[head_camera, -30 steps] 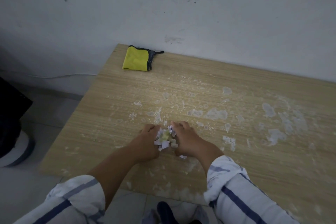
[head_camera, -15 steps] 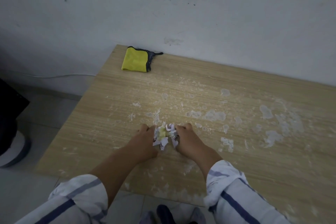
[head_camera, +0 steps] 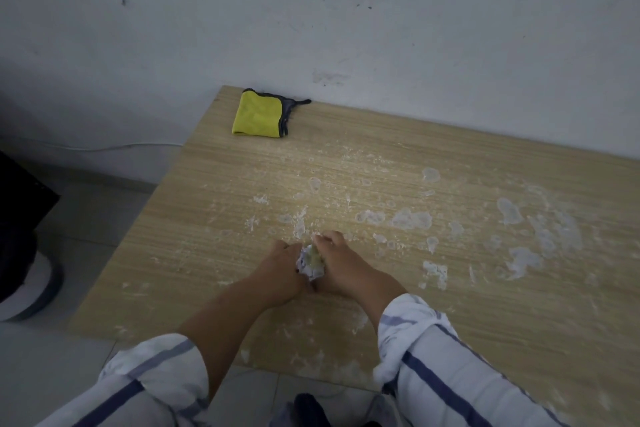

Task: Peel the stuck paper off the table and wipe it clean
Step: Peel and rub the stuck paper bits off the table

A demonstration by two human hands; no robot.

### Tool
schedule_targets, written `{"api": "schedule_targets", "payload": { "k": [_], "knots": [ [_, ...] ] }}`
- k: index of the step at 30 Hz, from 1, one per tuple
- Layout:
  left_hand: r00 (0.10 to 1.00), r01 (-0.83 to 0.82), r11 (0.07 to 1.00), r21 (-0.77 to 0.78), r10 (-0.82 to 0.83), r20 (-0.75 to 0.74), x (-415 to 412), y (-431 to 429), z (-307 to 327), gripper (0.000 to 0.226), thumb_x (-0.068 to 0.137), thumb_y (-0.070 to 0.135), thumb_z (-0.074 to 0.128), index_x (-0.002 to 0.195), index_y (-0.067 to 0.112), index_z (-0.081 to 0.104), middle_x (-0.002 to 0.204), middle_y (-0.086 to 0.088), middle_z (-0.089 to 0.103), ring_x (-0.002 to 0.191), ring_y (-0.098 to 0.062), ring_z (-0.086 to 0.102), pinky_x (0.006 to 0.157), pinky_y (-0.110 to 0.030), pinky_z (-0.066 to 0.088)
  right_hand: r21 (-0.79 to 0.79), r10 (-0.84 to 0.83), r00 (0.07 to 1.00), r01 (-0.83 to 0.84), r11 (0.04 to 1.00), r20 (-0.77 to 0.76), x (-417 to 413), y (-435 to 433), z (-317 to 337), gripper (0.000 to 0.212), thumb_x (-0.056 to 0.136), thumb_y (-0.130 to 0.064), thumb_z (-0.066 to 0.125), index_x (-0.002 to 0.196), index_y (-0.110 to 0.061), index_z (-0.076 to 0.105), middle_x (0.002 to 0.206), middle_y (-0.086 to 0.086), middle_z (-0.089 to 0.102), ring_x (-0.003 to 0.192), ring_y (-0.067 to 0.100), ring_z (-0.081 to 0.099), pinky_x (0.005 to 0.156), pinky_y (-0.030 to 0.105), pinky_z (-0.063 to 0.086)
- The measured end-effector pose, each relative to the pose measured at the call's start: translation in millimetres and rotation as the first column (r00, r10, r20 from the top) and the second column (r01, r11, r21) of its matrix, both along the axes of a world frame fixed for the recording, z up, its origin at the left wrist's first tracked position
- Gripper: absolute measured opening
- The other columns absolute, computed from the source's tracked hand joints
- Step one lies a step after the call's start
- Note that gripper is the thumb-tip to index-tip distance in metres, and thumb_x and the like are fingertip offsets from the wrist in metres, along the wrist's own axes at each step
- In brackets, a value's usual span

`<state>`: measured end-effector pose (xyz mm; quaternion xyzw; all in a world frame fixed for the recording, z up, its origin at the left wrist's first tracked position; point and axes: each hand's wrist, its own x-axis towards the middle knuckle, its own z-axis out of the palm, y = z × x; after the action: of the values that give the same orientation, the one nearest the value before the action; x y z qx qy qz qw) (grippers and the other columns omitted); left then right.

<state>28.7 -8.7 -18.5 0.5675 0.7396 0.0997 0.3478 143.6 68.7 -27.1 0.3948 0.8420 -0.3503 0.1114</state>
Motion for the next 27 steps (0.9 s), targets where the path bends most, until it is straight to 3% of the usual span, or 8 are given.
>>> {"api": "schedule_targets", "payload": {
  "k": [2,5,9,14,17,21,24,27],
  "knots": [
    [0.998,-0.068,0.997,0.027,0.068,0.011,2,-1,-2,0.024,0.095,0.013,0.043,0.114,0.005,0.056,0.116,-0.011,0.051,0.112,-0.024,0.044,0.076,-0.014,0.029,0.004,-0.035,0.998,0.036,0.999,-0.054,-1,-4,-4,0.071,0.083,-0.019,0.065,0.142,-0.011,0.026,0.148,0.011,0.018,0.127,0.03,0.039,0.105,0.038,0.037],
    [0.98,-0.198,0.978,0.062,0.196,0.033,4,1,-6,0.02,0.092,0.014,0.047,0.107,0.012,0.061,0.101,-0.008,0.051,0.092,-0.019,0.052,0.074,-0.021,0.037,0.07,-0.009,0.994,0.016,0.997,-0.105,0,-8,-10,0.064,0.081,-0.016,0.067,0.137,-0.013,0.036,0.142,0.009,0.025,0.119,0.028,0.046,0.1,0.035,0.04],
    [0.947,-0.319,0.946,0.047,0.316,0.062,7,6,-11,0.022,0.089,0.011,0.047,0.095,0.012,0.069,0.088,-0.007,0.068,0.075,-0.018,0.063,0.058,-0.022,0.043,0.134,0.006,0.983,0.018,0.991,-0.182,-3,-14,-16,0.048,0.082,-0.014,0.062,0.127,-0.014,0.047,0.127,0.01,0.039,0.102,0.027,0.051,0.086,0.032,0.044],
    [0.901,-0.407,0.913,-0.025,0.406,0.153,7,6,-12,0.02,0.086,0.01,0.052,0.097,0.017,0.067,0.089,-0.005,0.07,0.079,-0.021,0.065,0.071,-0.033,0.054,0.177,-0.027,0.976,0.067,0.982,-0.216,-6,-21,-23,0.029,0.084,-0.014,0.055,0.113,-0.013,0.056,0.109,0.01,0.048,0.081,0.019,0.045,0.07,0.029,0.036],
    [0.816,-0.504,0.861,-0.063,0.499,0.291,4,1,-14,0.033,0.079,0.007,0.06,0.108,0.023,0.067,0.095,-0.001,0.071,0.086,-0.018,0.066,0.08,-0.037,0.056,0.171,-0.056,0.968,0.1,0.98,-0.245,-7,-22,-24,0.032,0.085,-0.017,0.056,0.117,-0.014,0.057,0.108,0.009,0.05,0.085,0.022,0.05,0.07,0.027,0.036],
    [0.739,-0.569,0.817,-0.095,0.559,0.376,2,1,-16,0.031,0.077,0.006,0.063,0.104,0.02,0.069,0.089,0.001,0.071,0.083,-0.016,0.067,0.08,-0.04,0.058,0.176,-0.086,0.952,0.142,0.974,-0.293,-7,-25,-25,0.034,0.086,-0.014,0.053,0.12,-0.014,0.059,0.105,0.011,0.055,0.09,0.025,0.054,0.07,0.025,0.033],
    [0.702,-0.601,0.793,-0.102,0.584,0.407,1,3,-14,0.026,0.077,0.006,0.063,0.1,0.017,0.068,0.089,0.0,0.07,0.085,-0.016,0.066,0.082,-0.04,0.057,0.184,-0.088,0.944,0.152,0.971,-0.319,-5,-24,-23,0.03,0.085,-0.011,0.053,0.113,-0.01,0.064,0.097,0.014,0.058,0.086,0.028,0.055,0.067,0.025,0.031],
    [0.648,-0.593,0.795,-0.129,0.566,0.51,-2,6,-9,0.03,0.078,0.004,0.064,0.107,0.013,0.064,0.094,-0.002,0.069,0.09,-0.018,0.065,0.086,-0.039,0.055,0.136,-0.167,0.936,0.218,0.966,-0.311,-3,-15,-14,0.027,0.084,-0.023,0.052,0.098,-0.009,0.07,0.09,0.014,0.062,0.078,0.025,0.053,0.064,0.027,0.033]
  ]
}}
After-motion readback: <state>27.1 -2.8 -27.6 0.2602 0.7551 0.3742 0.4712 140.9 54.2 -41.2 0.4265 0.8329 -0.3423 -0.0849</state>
